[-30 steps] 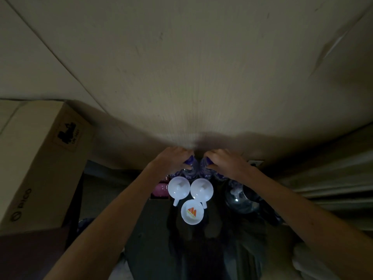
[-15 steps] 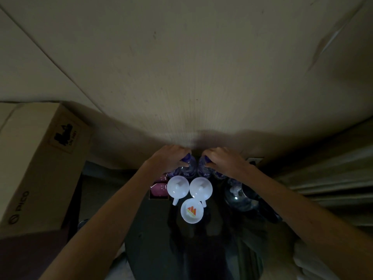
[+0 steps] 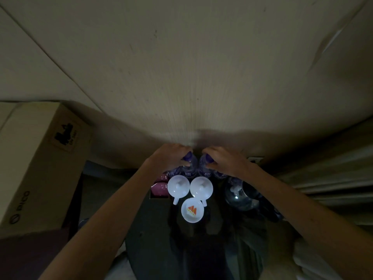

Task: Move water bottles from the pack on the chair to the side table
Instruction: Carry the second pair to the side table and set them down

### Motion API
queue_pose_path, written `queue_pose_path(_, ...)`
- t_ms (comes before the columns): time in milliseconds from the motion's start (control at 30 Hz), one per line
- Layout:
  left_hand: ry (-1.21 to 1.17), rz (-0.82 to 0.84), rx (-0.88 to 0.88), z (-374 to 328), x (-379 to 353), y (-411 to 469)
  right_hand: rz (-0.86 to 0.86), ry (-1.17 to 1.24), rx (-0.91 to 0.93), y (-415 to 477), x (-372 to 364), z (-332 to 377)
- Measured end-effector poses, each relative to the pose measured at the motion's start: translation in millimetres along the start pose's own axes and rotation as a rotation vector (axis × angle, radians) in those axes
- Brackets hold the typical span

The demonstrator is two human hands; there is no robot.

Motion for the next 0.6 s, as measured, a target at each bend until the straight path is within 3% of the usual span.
queue_pose_path(167, 0.004, -0.045, 0.038, 2, 3, -8, -0.004, 0.009, -0.007, -3, 1, -4)
queue_pose_path(600, -0.214, 0.021, 0.213, 21, 2, -51, 0.079, 0.106, -0.167, -12, 21, -12)
Point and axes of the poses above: each hand's wrist, its own y-axis towards the middle knuckle, its own x-axis out of the back of the hand, z = x × y, the point moved 8 cm from there along y, towards the middle knuckle, and after that the axes turned 14 degrees about -x, right-handed, at the moved point
